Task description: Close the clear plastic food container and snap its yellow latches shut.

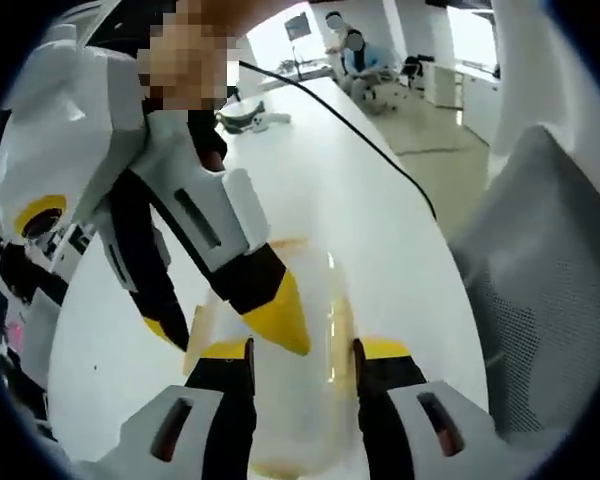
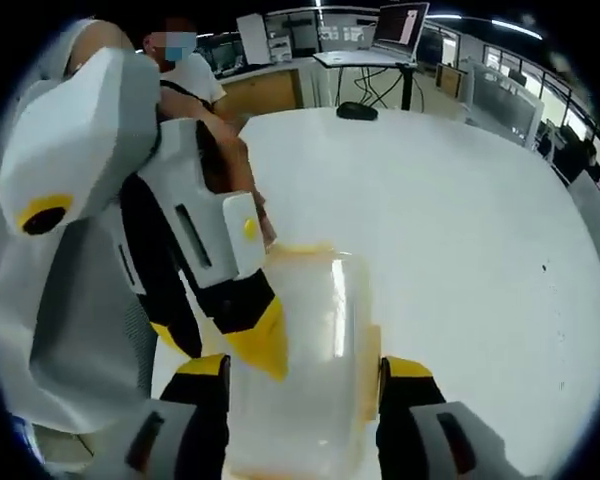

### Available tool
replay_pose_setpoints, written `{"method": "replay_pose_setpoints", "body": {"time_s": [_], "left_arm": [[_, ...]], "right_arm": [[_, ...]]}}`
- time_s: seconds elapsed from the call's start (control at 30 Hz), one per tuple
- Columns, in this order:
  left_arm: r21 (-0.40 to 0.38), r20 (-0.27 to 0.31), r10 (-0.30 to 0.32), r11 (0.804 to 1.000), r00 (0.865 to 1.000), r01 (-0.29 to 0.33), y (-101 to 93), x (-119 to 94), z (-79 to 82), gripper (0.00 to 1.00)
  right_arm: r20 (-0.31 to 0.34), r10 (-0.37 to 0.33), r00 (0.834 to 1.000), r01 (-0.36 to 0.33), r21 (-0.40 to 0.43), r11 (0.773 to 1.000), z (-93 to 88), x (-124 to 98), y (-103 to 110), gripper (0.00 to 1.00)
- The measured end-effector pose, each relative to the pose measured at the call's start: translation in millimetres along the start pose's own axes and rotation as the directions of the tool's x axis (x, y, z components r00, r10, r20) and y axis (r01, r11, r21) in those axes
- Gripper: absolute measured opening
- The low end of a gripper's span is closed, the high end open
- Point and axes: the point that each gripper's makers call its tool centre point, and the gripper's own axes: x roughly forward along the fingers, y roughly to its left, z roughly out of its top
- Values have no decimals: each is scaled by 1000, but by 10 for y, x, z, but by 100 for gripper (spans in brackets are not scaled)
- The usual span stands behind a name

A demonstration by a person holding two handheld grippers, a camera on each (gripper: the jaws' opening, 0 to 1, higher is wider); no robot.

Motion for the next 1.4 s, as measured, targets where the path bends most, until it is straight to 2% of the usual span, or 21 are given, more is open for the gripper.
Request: {"method": "replay_pose_setpoints", "body": {"time_s": [0.2,0.3,0.43,0.5,0.57,0.63,0.8,0.93,0.97,1.0,1.1,1.17,1.23,1.27,1.3,1.4], "left_arm": [[51,-21,34,998,999,-33,-5,30,-23,39],[21,-31,32,999,999,-31,19,25,-16,38],[-48,-57,-28,999,998,25,10,10,-3,36],[-117,-71,-60,992,996,52,5,2,17,35],[-61,-92,-65,996,994,60,24,9,8,34],[-94,-97,-67,994,993,58,23,15,6,34],[-174,-136,-115,980,984,91,50,18,3,32],[-198,-157,-147,974,977,114,70,24,9,32],[-176,-166,-139,978,976,109,53,27,8,32],[-171,-165,-134,980,977,105,46,21,7,32],[-160,-146,-96,984,985,73,49,18,7,32],[-93,-157,-38,995,987,24,49,30,4,33],[-61,-163,3,998,987,-13,31,35,-13,34],[-23,-205,63,997,977,-69,95,19,-115,33],[-13,-168,61,998,984,-64,39,106,-111,34],[1,-161,65,998,985,-66,21,72,-94,34]], "right_arm": [[2,4,1000,-4,16,1000,-17,1,0,59],[-12,11,1000,-11,19,1000,-11,11,0,58],[-32,27,999,-26,24,999,-19,10,4,54],[-34,48,998,-47,33,998,-29,24,9,53],[-40,52,998,-51,34,998,-32,27,16,53],[-45,52,998,-51,38,998,-36,30,17,53],[-97,82,992,-75,71,995,-46,66,-1,52],[-114,114,987,-104,87,991,-65,83,-2,53],[-111,124,986,-113,102,988,-70,84,-1,53],[-111,132,985,-123,83,989,-69,86,7,53],[-114,123,986,-112,101,989,-72,79,18,54],[-88,117,989,-109,93,990,-73,78,25,55],[-83,99,992,-92,79,993,-67,77,34,56],[-86,85,993,-80,69,994,-63,72,32,56],[-86,74,994,-68,64,996,-75,82,32,56],[-53,47,997,-44,59,997,-83,72,22,55]]}}
